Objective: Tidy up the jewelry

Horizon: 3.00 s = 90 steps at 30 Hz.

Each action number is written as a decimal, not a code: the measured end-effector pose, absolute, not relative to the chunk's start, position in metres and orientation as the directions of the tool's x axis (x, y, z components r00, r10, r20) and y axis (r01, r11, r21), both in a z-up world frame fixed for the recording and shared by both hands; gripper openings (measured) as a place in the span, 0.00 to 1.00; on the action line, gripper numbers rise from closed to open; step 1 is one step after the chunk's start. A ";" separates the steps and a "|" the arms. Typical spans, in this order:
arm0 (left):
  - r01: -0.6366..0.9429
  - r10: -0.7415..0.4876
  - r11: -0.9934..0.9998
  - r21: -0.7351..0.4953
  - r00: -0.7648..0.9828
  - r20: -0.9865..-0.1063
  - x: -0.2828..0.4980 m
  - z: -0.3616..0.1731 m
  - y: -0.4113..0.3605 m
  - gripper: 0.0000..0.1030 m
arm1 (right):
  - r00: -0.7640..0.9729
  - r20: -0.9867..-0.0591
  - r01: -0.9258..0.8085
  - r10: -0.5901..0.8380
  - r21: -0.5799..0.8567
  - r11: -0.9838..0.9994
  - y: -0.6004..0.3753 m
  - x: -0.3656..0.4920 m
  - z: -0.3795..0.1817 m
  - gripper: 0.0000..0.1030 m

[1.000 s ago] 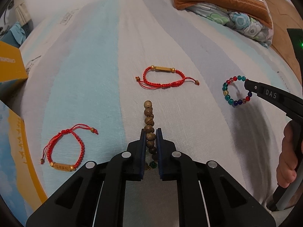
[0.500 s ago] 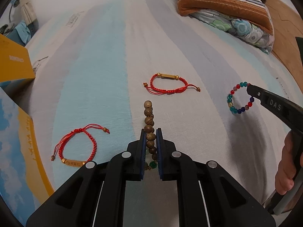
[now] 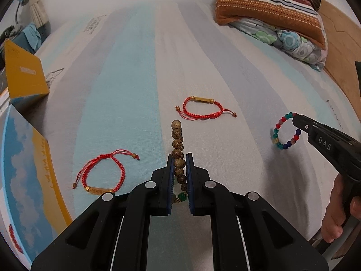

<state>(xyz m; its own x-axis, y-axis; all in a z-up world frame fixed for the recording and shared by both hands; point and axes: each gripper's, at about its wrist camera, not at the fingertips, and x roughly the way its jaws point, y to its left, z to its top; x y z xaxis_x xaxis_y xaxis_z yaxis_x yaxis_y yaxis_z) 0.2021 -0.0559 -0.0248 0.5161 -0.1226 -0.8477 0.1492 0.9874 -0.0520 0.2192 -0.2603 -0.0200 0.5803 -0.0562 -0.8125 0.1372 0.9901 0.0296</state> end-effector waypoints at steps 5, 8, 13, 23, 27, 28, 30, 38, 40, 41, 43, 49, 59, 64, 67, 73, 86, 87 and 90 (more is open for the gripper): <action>0.142 -0.123 0.988 -0.058 0.513 -0.850 0.198 -0.017 -0.054 0.09 | 0.591 -0.804 0.125 -0.059 0.019 0.992 -0.256 0.213 -0.004 0.09; 0.136 -0.118 0.989 -0.054 0.522 -0.845 0.193 -0.008 -0.051 0.09 | 0.594 -0.802 0.112 -0.059 0.010 0.994 -0.250 0.210 0.007 0.09; 0.120 -0.111 0.991 -0.054 0.538 -0.836 0.184 0.009 -0.040 0.09 | 0.608 -0.792 0.094 -0.064 -0.007 0.996 -0.237 0.201 0.026 0.09; 0.078 -0.087 0.996 -0.052 0.565 -0.821 0.164 0.040 -0.005 0.10 | 0.638 -0.769 0.057 -0.047 -0.013 0.998 -0.202 0.184 0.062 0.09; 0.069 -0.084 0.996 -0.054 0.579 -0.811 0.155 0.053 0.009 0.10 | 0.646 -0.763 0.035 -0.037 -0.018 0.999 -0.183 0.179 0.071 0.09; 0.065 -0.082 0.996 -0.055 0.583 -0.808 0.153 0.056 0.013 0.10 | 0.648 -0.761 0.027 -0.034 -0.021 0.999 -0.176 0.178 0.074 0.09; 0.053 -0.073 0.997 -0.052 0.590 -0.804 0.148 0.062 0.021 0.11 | 0.654 -0.756 0.015 -0.033 -0.032 0.999 -0.166 0.175 0.078 0.09; 0.008 -0.064 0.997 -0.073 0.594 -0.802 0.136 0.077 0.056 0.11 | 0.678 -0.735 -0.033 -0.012 -0.047 0.998 -0.126 0.168 0.098 0.09; 0.006 -0.068 0.997 -0.079 0.596 -0.800 0.133 0.079 0.064 0.10 | 0.681 -0.732 -0.045 -0.005 -0.048 0.998 -0.117 0.166 0.101 0.09; 0.001 -0.067 0.997 -0.082 0.597 -0.800 0.132 0.080 0.069 0.10 | 0.683 -0.730 -0.052 -0.001 -0.050 0.997 -0.111 0.165 0.103 0.09; -0.007 -0.067 0.996 -0.090 0.602 -0.796 0.127 0.083 0.077 0.10 | 0.686 -0.727 -0.065 0.008 -0.050 0.997 -0.101 0.163 0.106 0.09; 0.026 -0.051 0.999 -0.044 0.584 -0.810 0.119 0.073 0.066 0.11 | 0.684 -0.729 -0.085 0.023 -0.048 0.995 -0.085 0.157 0.102 0.09; 0.064 -0.076 0.997 -0.050 0.534 -0.842 0.136 0.028 0.020 0.31 | 0.658 -0.753 -0.051 0.003 -0.040 0.998 -0.119 0.157 0.075 0.09; 0.056 -0.060 0.998 -0.036 0.512 -0.857 0.149 0.000 0.000 0.37 | 0.646 -0.763 -0.030 0.007 -0.016 0.999 -0.147 0.161 0.055 0.09; 0.046 -0.036 0.999 -0.015 0.498 -0.867 0.157 -0.021 -0.006 0.41 | 0.636 -0.772 -0.024 0.012 -0.004 1.000 -0.161 0.164 0.041 0.09; 0.009 -0.014 1.000 -0.011 0.455 -0.890 0.172 -0.056 -0.004 0.42 | 0.610 -0.792 -0.020 0.035 0.028 0.999 -0.177 0.173 0.010 0.09; -0.031 0.013 1.000 0.000 0.412 -0.911 0.185 -0.086 0.000 0.43 | 0.573 -0.817 -0.036 0.060 0.048 0.998 -0.181 0.185 -0.024 0.09; -0.033 0.011 0.999 -0.003 0.410 -0.912 0.185 -0.086 0.000 0.43 | 0.575 -0.816 -0.036 0.063 0.052 0.998 -0.182 0.185 -0.024 0.09; -0.037 0.004 0.999 -0.012 0.402 -0.916 0.187 -0.087 -0.001 0.40 | 0.577 -0.813 -0.033 0.072 0.064 0.997 -0.185 0.186 -0.023 0.09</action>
<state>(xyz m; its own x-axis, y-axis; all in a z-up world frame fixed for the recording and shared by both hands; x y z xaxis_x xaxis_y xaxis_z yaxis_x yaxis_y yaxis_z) 0.1869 -0.0008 -0.0873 0.4022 0.0038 -0.9155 -0.0368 0.9993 -0.0121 0.1859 -0.1851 -0.0231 0.5773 0.0715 -0.8134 -0.0333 0.9974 0.0641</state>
